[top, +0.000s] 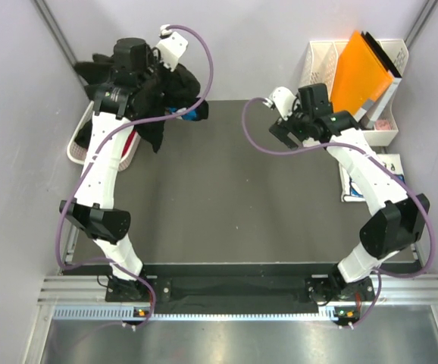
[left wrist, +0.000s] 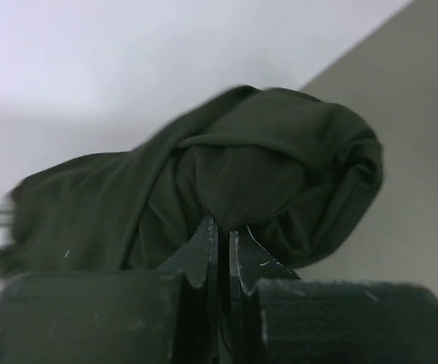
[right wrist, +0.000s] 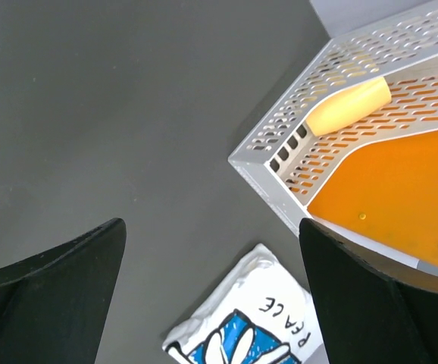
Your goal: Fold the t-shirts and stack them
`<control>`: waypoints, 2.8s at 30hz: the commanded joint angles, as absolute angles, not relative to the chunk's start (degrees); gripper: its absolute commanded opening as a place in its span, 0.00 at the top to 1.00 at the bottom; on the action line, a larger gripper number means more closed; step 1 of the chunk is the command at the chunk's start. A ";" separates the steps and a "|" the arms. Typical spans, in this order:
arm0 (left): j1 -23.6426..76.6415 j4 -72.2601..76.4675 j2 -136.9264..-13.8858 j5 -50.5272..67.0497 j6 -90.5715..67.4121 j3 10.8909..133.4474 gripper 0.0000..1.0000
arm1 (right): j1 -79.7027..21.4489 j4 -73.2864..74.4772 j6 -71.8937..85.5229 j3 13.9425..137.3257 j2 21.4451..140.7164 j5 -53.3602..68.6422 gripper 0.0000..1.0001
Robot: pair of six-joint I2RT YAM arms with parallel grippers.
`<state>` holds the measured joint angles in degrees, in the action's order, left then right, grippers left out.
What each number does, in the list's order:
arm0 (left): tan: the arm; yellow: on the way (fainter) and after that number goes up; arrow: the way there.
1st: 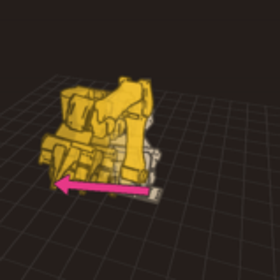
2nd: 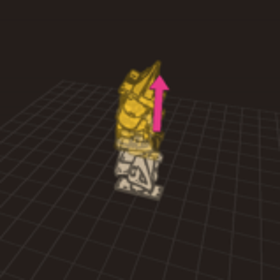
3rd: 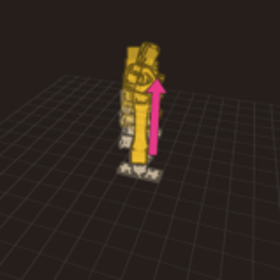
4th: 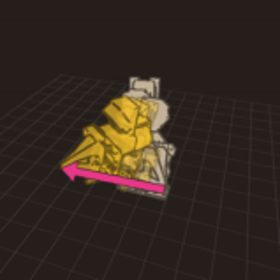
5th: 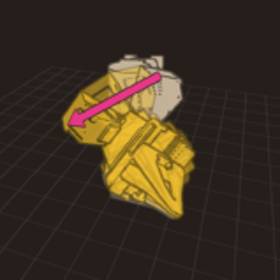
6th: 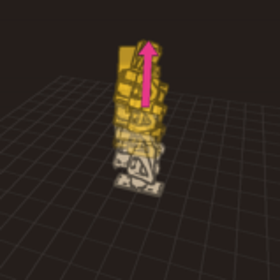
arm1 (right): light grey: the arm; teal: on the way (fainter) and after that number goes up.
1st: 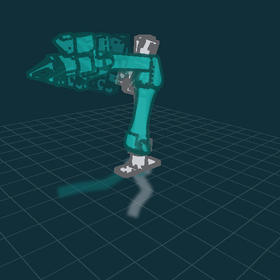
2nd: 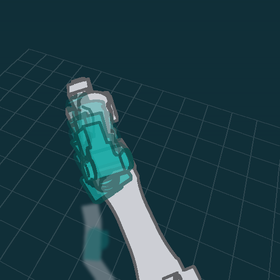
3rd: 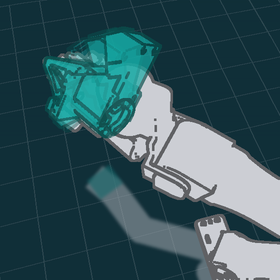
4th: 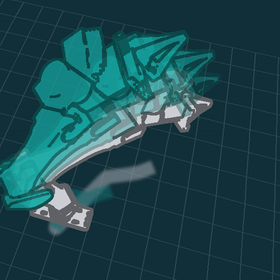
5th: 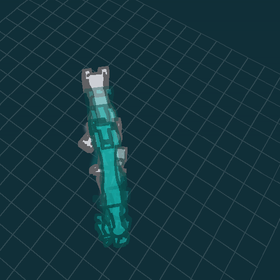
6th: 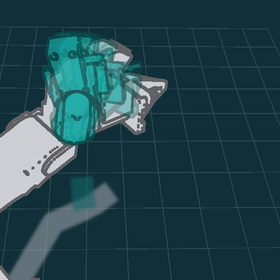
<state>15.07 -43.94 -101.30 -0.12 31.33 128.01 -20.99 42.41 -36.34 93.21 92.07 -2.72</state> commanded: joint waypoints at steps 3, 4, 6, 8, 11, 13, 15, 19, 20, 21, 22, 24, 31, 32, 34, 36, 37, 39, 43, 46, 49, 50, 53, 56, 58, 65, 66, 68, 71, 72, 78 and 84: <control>18.54 -42.80 -94.93 12.74 25.75 124.11 1.00 | -20.04 34.72 -30.42 93.16 86.31 -0.27 0.03; 19.07 -42.89 -94.83 13.53 25.75 123.58 1.00 | -20.04 34.72 -29.80 93.86 86.22 1.22 0.02; 20.29 -43.07 -95.01 14.59 25.14 124.45 1.00 | -20.04 34.46 -28.92 94.48 86.13 2.02 0.02; 20.65 -42.80 -95.18 15.46 24.00 125.85 1.00 | -20.04 33.06 -28.39 95.27 86.22 0.71 0.02; 20.74 -41.58 -95.19 16.96 21.98 127.18 0.85 | -19.95 32.00 -28.04 95.27 86.05 0.26 0.01; 20.83 -38.86 -94.57 13.99 20.92 123.85 0.49 | -19.95 31.73 -27.51 94.75 85.87 0.26 0.00; 21.00 -38.32 -94.57 10.66 21.18 120.34 0.26 | -19.87 31.55 -26.90 94.22 85.78 0.26 0.00; 21.18 -36.40 -94.66 3.20 22.24 115.50 0.13 | -19.86 31.12 -26.72 92.99 84.91 0.26 0.00; 21.27 -35.34 -94.40 0.55 22.24 114.44 0.14 | -19.86 31.03 -26.63 92.73 84.64 -1.30 0.00; 21.18 -34.03 -94.13 -2.08 22.32 112.43 0.27 | -19.86 31.03 -26.54 92.20 84.46 -1.32 0.00; 21.18 -33.06 -93.78 -3.24 23.72 111.46 0.37 | -19.78 31.03 -26.46 91.94 84.03 -1.32 0.00; 21.18 -32.87 -91.69 -0.46 27.14 106.65 0.62 | -19.78 33.65 -27.41 91.15 83.67 2.52 0.00; 21.45 -35.59 -82.19 11.42 40.60 87.20 0.49 | -23.64 50.25 -36.29 86.93 85.07 14.32 0.02; 21.53 -36.03 -80.61 12.12 41.21 83.79 0.48 | -23.73 51.58 -36.99 86.49 85.60 15.02 0.02; 21.53 -35.77 -79.20 12.39 42.36 80.79 0.48 | -23.73 53.69 -37.62 84.65 86.92 16.26 0.05; 21.45 -34.81 -77.61 12.39 42.63 77.27 0.48 | -23.73 53.26 -37.62 81.85 86.92 16.00 0.05; 21.45 -34.63 -77.26 12.39 42.63 76.39 0.48 | -23.82 52.22 -37.79 81.04 86.84 15.04 0.05; 21.45 -33.84 -76.64 12.83 41.84 73.84 0.48 | -23.73 51.16 -37.53 80.07 86.57 13.80 0.05; 21.45 -33.66 -77.08 13.88 41.40 70.76 0.47 | -23.56 49.06 -35.78 80.33 86.22 11.26 0.05; 21.53 -34.63 -77.61 15.02 40.26 70.49 0.44 | -23.20 49.04 -34.98 79.55 86.22 11.77 0.05; 21.53 -36.99 -77.17 18.00 39.81 71.19 0.44 | -23.20 48.96 -34.98 76.82 85.96 12.04 0.05; 21.53 -37.35 -76.99 18.63 39.81 71.10 0.44 | -23.12 48.61 -34.98 75.60 85.96 11.43 0.05; 21.62 -40.33 -77.08 22.74 40.60 71.98 0.43 | -22.33 45.45 -33.50 75.50 85.87 7.57 0.04; 21.88 -45.15 -78.31 27.49 42.62 73.73 0.40 | -20.83 42.81 -31.56 78.12 86.74 3.70 0.04; 22.23 -47.19 -80.06 29.17 43.24 74.61 0.37 | -19.78 42.63 -31.46 80.06 88.15 2.03 0.04; 25.48 -47.38 -85.60 27.69 41.76 73.83 0.35 | -17.40 40.96 -30.85 85.95 89.65 0.26 0.02; 25.84 -46.94 -86.30 26.38 41.66 73.65 0.35 | -17.23 41.04 -30.85 86.57 89.74 0.26 0.02; 26.98 -46.50 -88.67 25.14 41.40 73.56 0.35 | -17.05 40.78 -30.67 88.06 89.91 0.26 0.02; 27.69 -44.92 -91.05 22.42 39.73 73.21 0.37 | -16.79 40.78 -30.76 89.64 90.18 -1.14 0.02; 27.69 -43.96 -91.40 21.80 39.20 72.86 0.37 | -16.70 40.78 -30.85 89.91 90.26 -1.23 0.02; 27.95 -39.29 -94.04 19.07 37.35 71.28 0.36 | -16.52 40.69 -30.59 90.26 89.74 -0.97 0.02; 28.47 -39.20 -97.46 19.42 36.83 72.42 0.33 | -16.61 40.43 -30.59 89.91 89.47 -0.97 0.03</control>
<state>27.90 -41.39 -95.39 19.38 37.56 71.46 -17.02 41.74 -31.29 87.90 89.78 -0.49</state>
